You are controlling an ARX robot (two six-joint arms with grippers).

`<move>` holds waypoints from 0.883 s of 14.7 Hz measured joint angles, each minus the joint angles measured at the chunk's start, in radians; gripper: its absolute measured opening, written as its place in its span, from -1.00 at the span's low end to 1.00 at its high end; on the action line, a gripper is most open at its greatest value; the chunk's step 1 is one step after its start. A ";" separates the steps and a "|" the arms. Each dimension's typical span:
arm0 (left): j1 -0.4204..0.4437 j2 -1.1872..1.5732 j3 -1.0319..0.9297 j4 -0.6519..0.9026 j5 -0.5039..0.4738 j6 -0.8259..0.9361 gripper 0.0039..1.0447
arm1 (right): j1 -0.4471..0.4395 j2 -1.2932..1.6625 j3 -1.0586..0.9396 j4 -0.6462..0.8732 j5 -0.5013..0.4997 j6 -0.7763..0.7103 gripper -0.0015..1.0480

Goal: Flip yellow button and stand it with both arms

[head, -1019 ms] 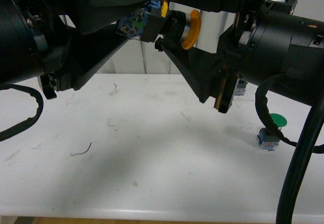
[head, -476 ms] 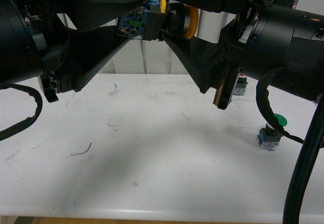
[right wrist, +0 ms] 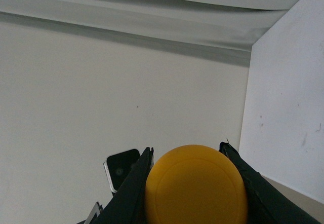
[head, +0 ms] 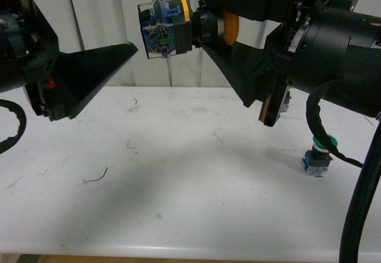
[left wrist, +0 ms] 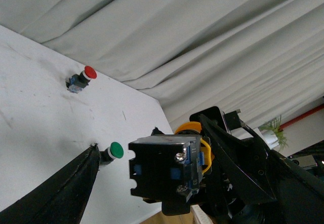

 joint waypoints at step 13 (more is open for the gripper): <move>0.233 -1.209 -0.139 -1.037 -0.354 1.017 0.88 | -0.063 0.001 0.008 0.000 0.003 -0.030 -0.32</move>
